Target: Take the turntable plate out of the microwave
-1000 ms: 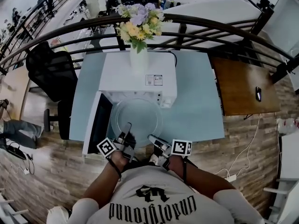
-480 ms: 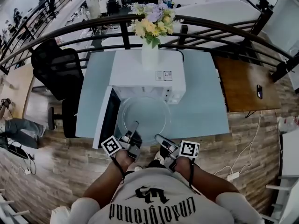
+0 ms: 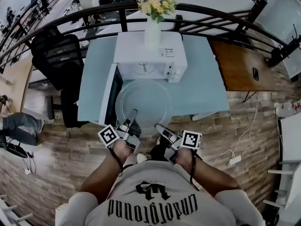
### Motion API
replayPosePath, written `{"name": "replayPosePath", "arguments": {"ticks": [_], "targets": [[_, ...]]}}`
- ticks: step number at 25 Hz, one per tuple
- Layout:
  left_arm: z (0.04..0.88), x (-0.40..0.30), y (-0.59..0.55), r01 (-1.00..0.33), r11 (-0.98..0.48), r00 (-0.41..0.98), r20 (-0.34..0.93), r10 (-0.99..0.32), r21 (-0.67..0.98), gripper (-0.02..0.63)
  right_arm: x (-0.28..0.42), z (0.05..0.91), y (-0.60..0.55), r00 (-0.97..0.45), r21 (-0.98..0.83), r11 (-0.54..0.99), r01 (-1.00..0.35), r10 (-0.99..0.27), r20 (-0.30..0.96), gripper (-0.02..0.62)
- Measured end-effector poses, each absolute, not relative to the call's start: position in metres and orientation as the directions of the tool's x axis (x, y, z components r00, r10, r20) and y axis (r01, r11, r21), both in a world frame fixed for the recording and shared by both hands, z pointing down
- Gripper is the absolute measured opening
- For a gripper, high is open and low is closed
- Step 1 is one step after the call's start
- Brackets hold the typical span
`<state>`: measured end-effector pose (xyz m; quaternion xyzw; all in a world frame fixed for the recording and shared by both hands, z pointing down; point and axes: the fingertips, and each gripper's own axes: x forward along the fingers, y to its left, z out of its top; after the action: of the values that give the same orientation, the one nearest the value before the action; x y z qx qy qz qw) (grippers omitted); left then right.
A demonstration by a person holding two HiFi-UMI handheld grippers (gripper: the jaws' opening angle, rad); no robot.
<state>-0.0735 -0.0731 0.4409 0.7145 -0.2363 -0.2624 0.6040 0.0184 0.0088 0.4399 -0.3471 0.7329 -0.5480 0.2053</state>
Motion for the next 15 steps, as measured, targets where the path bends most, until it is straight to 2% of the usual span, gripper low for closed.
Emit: {"name": "replayPosePath", "arguments": {"ticks": [5,15], "targets": [[0.435,-0.081,-0.046,-0.022,-0.163,0.758,-0.09,-0.646,0.986,0.075,0.012,0.44,0.039,-0.663,-0.944,0.133,-0.301,-0.741,0.106,0.048],[0.414,-0.069,0.0,-0.024,-0.188,0.728,-0.111,-0.677,0.982,0.075,0.027,0.418,0.077,-0.707,-0.937,0.208,-0.28,-0.705,0.055,0.048]]}}
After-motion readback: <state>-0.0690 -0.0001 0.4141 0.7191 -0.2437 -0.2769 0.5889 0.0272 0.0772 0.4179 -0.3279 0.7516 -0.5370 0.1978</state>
